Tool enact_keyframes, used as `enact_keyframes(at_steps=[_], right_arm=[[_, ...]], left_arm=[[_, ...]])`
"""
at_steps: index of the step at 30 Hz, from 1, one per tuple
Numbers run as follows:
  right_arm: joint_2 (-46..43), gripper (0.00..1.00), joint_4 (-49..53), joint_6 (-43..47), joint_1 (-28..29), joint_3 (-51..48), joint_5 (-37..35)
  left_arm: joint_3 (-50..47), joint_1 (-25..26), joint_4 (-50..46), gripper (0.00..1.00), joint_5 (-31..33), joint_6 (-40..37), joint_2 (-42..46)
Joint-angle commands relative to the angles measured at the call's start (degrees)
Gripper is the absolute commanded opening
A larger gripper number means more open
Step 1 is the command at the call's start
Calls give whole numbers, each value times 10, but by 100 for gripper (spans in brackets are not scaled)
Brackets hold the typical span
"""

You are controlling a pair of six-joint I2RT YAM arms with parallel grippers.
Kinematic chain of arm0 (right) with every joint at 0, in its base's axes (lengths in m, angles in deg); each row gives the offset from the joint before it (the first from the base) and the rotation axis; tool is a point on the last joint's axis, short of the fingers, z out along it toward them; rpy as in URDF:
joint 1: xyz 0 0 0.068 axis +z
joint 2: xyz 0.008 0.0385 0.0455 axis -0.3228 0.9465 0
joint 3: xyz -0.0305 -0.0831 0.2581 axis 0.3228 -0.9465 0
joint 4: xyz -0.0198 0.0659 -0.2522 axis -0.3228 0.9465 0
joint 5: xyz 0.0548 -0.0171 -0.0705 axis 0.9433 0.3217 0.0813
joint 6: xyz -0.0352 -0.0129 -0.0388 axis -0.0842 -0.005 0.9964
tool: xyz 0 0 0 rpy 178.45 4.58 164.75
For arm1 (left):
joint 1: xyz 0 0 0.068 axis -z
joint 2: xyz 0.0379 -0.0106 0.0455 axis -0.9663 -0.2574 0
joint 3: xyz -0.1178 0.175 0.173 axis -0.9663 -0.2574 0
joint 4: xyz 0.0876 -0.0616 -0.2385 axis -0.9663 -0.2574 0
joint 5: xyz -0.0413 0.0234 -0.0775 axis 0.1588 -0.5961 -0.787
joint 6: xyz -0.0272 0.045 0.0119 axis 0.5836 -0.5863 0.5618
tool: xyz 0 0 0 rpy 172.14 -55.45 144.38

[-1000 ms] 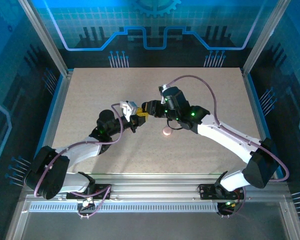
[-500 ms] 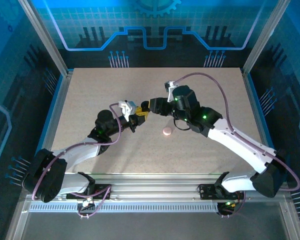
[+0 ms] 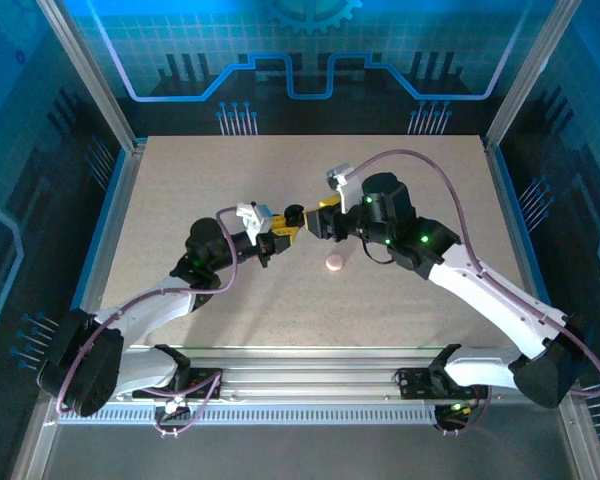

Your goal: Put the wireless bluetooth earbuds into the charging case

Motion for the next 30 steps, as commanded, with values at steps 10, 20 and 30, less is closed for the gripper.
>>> enact_keyframes(at_steps=[10,20,30], right_arm=[[-56,62,-40,214,-75,-56,244],[-81,56,86,425,-70,-60,238],[-68,51,113,507,-32,-55,178]], left_arm=[[20,7,7,15,-91,-44,2],[18,8,6,15,-116,-73,10],[12,14,-7,15,-121,-109,18]])
